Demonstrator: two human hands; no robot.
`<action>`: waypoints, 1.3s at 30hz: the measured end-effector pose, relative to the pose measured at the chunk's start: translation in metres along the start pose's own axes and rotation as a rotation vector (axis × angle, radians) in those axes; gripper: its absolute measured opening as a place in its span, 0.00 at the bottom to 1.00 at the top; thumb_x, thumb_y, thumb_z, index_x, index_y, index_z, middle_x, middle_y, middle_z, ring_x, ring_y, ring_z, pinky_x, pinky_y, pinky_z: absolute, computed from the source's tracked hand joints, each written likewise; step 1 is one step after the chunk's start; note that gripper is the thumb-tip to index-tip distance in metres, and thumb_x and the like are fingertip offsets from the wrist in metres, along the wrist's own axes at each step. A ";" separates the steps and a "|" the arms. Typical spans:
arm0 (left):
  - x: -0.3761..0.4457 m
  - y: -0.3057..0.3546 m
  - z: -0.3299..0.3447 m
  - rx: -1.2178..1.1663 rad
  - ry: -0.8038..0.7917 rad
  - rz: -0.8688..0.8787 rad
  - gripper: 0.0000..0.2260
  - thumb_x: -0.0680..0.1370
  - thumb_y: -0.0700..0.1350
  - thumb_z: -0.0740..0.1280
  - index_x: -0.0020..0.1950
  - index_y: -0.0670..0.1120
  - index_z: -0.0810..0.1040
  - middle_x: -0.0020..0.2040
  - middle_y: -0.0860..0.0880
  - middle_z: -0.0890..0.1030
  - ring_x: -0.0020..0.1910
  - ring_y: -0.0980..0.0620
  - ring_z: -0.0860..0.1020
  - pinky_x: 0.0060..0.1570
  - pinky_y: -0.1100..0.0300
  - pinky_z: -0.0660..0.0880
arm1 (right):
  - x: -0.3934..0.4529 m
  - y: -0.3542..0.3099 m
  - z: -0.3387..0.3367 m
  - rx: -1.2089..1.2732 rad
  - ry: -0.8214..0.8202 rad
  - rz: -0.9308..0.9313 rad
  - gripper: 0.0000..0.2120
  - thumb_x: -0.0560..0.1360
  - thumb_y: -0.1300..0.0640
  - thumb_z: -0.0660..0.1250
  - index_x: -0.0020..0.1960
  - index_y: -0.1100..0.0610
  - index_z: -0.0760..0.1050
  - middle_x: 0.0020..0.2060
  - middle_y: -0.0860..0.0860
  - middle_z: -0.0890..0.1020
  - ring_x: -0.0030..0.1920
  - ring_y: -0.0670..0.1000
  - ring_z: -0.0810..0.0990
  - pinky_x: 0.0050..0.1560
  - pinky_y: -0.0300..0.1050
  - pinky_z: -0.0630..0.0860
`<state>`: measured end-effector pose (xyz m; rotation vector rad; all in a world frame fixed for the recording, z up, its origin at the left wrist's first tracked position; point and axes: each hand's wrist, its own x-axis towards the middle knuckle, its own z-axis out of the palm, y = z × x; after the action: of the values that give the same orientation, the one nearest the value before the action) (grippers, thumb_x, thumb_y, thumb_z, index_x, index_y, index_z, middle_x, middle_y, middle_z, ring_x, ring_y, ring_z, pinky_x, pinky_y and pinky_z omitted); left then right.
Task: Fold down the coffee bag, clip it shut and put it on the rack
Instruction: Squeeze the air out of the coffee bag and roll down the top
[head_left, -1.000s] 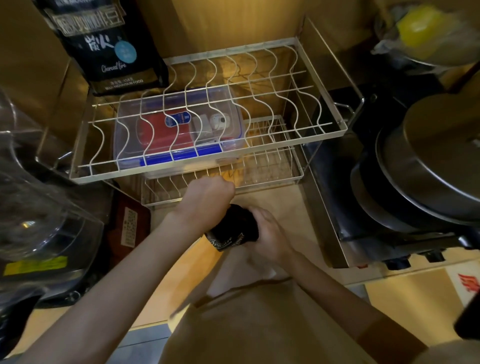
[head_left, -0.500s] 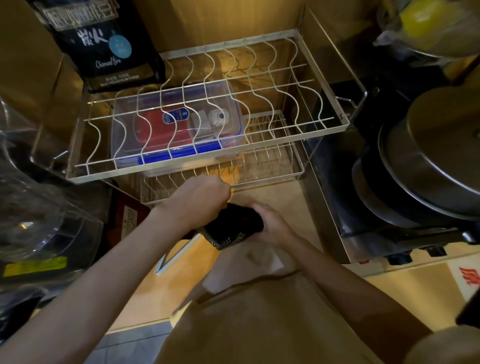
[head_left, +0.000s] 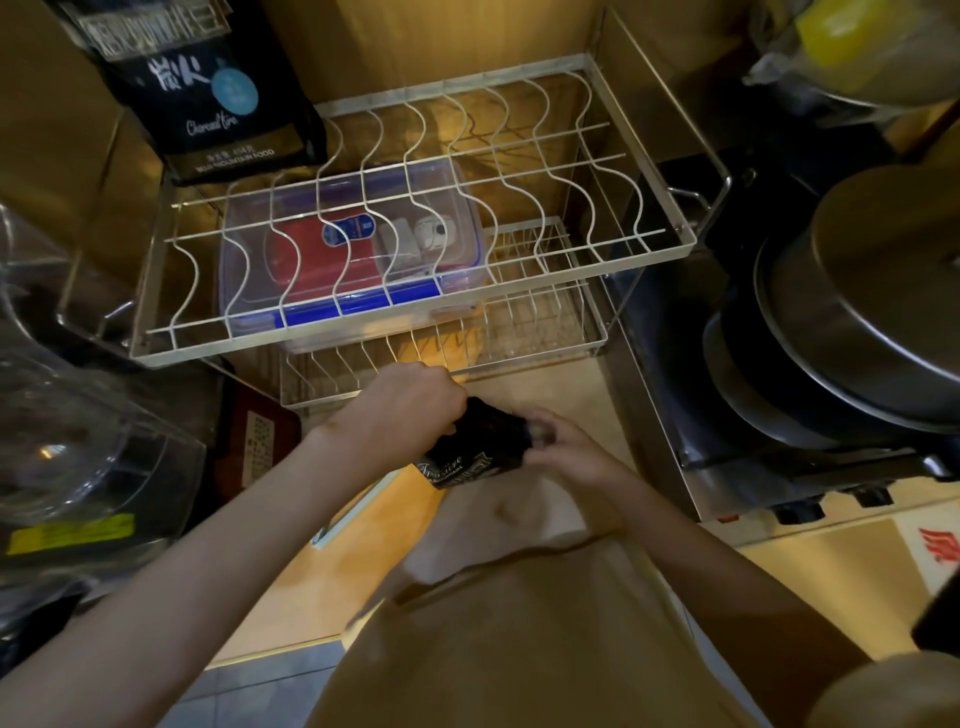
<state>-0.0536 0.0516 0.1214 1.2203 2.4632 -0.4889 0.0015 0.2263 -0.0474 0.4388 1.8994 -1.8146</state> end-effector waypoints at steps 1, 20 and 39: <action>0.000 -0.001 0.001 -0.006 0.014 0.001 0.11 0.79 0.46 0.58 0.51 0.42 0.76 0.47 0.44 0.80 0.48 0.42 0.79 0.44 0.53 0.76 | -0.001 0.002 -0.002 0.124 0.053 0.084 0.24 0.69 0.76 0.59 0.65 0.67 0.67 0.44 0.56 0.76 0.38 0.47 0.75 0.37 0.32 0.73; -0.003 0.013 0.003 -0.056 0.028 0.086 0.09 0.78 0.42 0.58 0.45 0.41 0.77 0.37 0.45 0.74 0.39 0.44 0.76 0.41 0.52 0.73 | 0.015 0.000 0.024 0.218 0.307 0.409 0.09 0.75 0.69 0.58 0.38 0.60 0.69 0.12 0.52 0.75 0.13 0.48 0.74 0.13 0.40 0.72; 0.019 0.013 -0.016 -0.145 0.158 0.001 0.07 0.75 0.43 0.64 0.50 0.44 0.78 0.45 0.44 0.81 0.46 0.42 0.79 0.41 0.54 0.74 | -0.037 -0.063 0.002 -0.068 -0.033 -0.187 0.30 0.69 0.73 0.65 0.67 0.56 0.66 0.59 0.48 0.73 0.58 0.40 0.71 0.44 0.19 0.69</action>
<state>-0.0562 0.0797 0.1247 1.2439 2.5770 -0.2163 -0.0015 0.2235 0.0256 0.2125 2.0307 -1.8528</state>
